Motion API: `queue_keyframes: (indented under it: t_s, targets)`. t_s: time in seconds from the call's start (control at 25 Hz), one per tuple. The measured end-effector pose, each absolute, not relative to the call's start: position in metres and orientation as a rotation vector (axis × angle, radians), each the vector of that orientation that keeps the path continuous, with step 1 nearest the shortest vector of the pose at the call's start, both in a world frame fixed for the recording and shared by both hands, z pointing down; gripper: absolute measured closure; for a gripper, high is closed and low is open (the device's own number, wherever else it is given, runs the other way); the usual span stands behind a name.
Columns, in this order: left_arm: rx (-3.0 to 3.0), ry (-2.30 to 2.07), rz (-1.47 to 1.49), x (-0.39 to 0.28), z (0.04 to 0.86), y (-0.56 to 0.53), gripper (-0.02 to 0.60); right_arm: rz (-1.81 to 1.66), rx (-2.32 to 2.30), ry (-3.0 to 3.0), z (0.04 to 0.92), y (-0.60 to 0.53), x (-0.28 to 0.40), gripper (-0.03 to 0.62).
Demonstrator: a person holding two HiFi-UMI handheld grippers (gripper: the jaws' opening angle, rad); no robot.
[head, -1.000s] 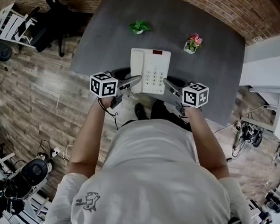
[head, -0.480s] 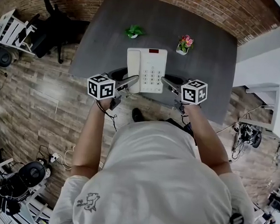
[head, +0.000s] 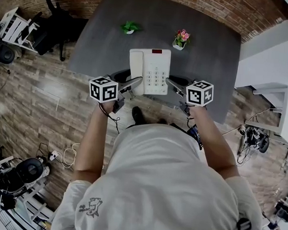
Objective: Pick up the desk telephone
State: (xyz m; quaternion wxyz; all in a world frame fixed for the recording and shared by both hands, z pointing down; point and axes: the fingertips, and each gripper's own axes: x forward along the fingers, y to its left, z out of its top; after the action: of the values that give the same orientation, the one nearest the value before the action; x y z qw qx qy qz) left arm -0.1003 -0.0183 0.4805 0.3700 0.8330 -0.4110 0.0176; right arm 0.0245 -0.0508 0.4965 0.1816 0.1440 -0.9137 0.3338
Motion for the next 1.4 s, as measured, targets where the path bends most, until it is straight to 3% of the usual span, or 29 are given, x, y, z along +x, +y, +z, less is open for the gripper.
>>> queue_keyframes:
  t_s: [0.76,1.4]
  targets:
    - [2.113,-1.047,0.099,0.032,0.482,0.042,0.273,0.977,0.406,-2.607,0.495,0.006,0.157,0.525]
    - [2.12,-1.05,0.128,0.03,0.475,0.076,0.275,0.975,0.417,-2.643,0.487,0.039,0.154,0.526]
